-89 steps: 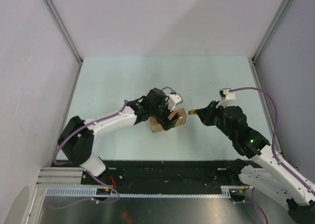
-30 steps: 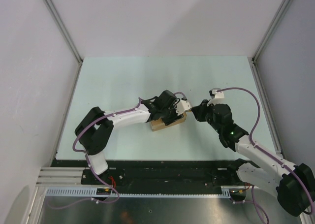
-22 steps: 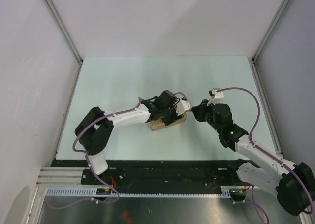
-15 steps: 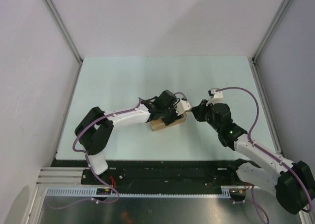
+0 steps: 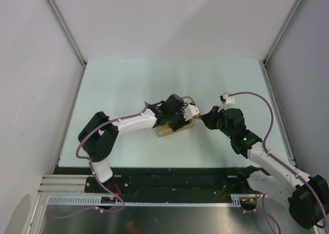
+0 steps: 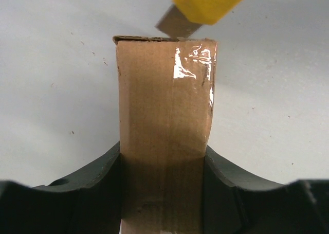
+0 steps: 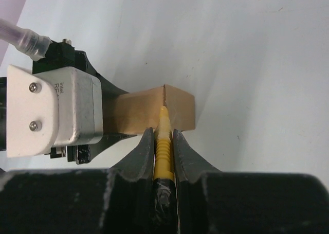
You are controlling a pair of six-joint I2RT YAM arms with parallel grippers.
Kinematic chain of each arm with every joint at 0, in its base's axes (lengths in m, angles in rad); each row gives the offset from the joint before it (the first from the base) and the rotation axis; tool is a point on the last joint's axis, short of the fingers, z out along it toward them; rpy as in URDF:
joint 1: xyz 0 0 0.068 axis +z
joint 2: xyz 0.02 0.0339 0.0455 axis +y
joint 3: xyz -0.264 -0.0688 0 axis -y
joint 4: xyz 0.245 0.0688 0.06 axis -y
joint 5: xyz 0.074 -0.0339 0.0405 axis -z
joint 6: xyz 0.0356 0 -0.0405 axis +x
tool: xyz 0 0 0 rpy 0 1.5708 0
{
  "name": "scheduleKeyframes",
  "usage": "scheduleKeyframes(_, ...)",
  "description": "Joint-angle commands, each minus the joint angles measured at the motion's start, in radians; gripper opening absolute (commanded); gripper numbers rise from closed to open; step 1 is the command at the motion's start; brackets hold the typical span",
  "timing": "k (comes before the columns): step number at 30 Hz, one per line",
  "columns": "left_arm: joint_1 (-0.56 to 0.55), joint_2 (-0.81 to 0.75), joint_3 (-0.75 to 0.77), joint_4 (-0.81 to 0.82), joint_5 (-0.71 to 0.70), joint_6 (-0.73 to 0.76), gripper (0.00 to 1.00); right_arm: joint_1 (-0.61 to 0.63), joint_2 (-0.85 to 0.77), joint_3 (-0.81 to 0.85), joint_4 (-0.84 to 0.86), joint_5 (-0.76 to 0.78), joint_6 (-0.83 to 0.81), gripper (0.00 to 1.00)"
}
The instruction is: Unpack the express box
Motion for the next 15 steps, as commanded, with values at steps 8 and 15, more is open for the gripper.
scheduleKeyframes(8,0.046,0.068,0.002,-0.093,-0.036,0.001,0.15,-0.012,-0.058,0.037,-0.257,-0.132,0.028,0.0)
scheduleKeyframes(15,0.045,0.057,0.004,-0.093,-0.031,0.007,0.16,-0.025,-0.1,0.06,-0.327,-0.14,0.014,0.0)
